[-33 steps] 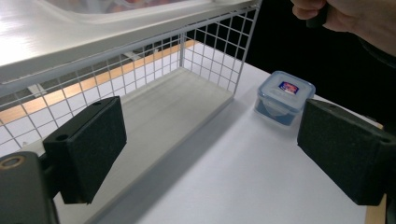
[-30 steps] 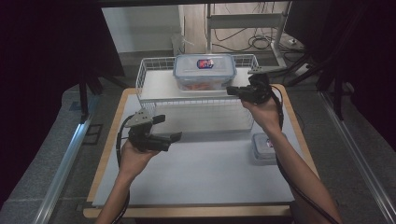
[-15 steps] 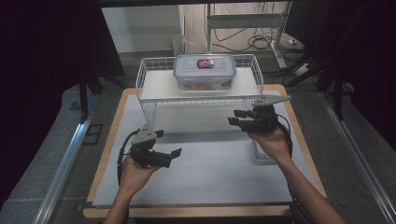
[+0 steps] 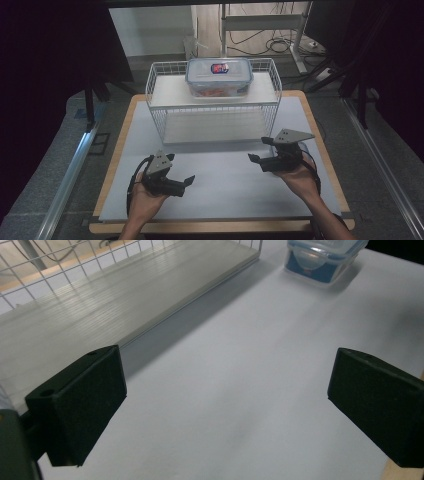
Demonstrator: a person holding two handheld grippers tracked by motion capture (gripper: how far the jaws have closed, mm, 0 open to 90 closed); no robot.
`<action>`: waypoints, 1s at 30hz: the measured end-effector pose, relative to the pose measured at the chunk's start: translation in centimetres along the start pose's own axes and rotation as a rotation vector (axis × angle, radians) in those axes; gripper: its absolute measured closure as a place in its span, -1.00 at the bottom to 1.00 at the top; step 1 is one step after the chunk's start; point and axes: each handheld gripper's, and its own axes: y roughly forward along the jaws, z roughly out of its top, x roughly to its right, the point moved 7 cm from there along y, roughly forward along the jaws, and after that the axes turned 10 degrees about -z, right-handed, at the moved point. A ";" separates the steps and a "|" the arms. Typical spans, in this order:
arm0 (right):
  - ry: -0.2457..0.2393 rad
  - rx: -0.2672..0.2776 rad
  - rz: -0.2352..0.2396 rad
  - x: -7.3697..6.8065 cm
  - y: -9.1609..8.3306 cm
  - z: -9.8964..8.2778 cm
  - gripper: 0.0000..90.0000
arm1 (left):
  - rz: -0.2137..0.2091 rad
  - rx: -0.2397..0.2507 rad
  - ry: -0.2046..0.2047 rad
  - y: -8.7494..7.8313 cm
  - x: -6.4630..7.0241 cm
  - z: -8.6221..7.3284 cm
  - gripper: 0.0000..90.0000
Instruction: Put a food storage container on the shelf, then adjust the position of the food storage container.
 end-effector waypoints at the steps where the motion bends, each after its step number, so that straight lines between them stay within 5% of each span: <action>1: 0.000 -0.004 0.001 -0.1 0.0 -0.5 -0.55 | 0.007 -0.003 0.000 0.0 0.1 -0.3 -0.96; 15: -0.021 -0.096 -0.019 -0.4 0.4 -6.2 -0.67 | 0.045 -0.064 0.000 1.0 -0.1 -3.6 -0.97; 24: -0.029 -0.118 -0.038 -0.2 0.6 -6.6 -0.66 | 0.050 -0.042 -0.004 0.9 -0.2 -3.6 -0.98; 30: 0.030 -0.152 -0.061 0.8 0.4 -6.7 -0.42 | 0.048 -0.035 -0.007 0.7 -0.3 -3.6 -0.97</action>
